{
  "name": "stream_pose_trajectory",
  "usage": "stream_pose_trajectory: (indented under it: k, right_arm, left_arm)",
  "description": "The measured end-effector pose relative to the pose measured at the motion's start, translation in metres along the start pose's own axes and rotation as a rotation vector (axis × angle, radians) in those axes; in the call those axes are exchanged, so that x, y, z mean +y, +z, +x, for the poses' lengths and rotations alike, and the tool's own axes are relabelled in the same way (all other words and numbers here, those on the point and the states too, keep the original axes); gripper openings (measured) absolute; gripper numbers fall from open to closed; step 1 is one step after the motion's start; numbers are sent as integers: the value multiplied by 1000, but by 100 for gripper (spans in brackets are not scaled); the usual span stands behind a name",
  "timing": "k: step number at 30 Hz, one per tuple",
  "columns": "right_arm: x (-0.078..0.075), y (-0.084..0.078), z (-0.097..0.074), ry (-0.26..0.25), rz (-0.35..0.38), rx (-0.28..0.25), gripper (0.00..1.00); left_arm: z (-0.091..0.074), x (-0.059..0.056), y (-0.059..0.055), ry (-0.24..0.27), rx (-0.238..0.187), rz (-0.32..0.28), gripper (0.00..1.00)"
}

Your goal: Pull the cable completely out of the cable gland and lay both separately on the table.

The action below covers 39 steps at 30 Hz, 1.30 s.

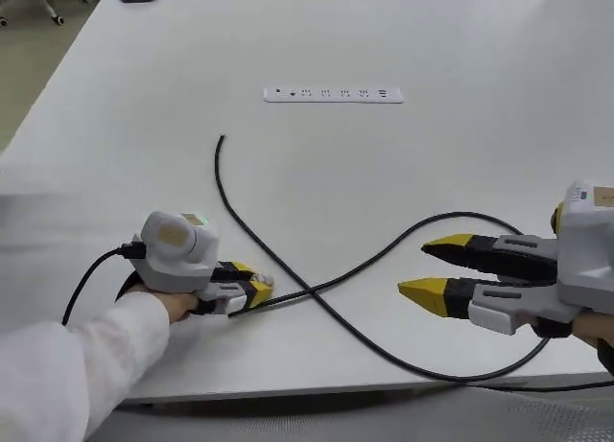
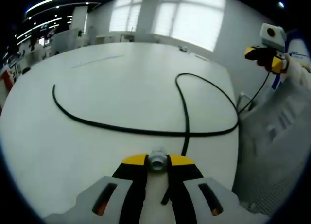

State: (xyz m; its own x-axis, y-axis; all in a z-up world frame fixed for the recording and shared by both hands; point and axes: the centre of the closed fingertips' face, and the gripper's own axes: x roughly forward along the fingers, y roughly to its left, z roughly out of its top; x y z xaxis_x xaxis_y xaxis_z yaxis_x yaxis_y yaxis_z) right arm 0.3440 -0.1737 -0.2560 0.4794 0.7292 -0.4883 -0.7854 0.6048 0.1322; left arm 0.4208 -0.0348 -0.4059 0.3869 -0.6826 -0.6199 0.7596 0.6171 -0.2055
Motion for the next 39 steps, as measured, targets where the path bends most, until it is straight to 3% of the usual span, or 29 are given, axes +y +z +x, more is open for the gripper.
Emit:
stream_pose_trajectory:
  k: [4,6,10,12,14,17,19,22,25,28,32,39]
  right_arm:
    - [2,0,1,10,-3,-7,38]
    - [2,-3,1,10,-7,-1,38]
    - [2,-7,-2,6,-7,15,41]
    - [0,-7,-5,-1,6,17,44]
    - [-2,-9,-7,-12,13,27,49]
    - [-6,-15,-11,-31,37,55,55]
    - [-8,-19,-15,-43,57,74,59]
    - [-9,-27,-21,-55,92,111,64]
    - [-10,-39,-31,-75,118,164,68]
    - [-11,-46,-39,-91,143,187,70]
    - [-13,-53,-52,-119,186,194,70]
    - [-17,-64,-69,-145,208,227,71]
  left_arm:
    - [-1,1,-1,8,21,3,20]
    - [-5,3,-3,32,51,-14,22]
    - [-19,1,13,21,15,-55,30]
    - [-36,-1,28,18,-9,-75,37]
    - [-56,0,45,19,-76,-82,47]
    - [-93,2,57,51,-101,-84,59]
    - [-120,4,55,79,-55,-44,69]
    - [-157,0,54,114,-48,-8,83]
    - [-189,-6,53,132,-65,-6,89]
    - [-216,-12,45,163,-80,-44,89]
    - [-239,-16,36,199,-140,-180,89]
    - [-249,-19,24,233,-142,-231,89]
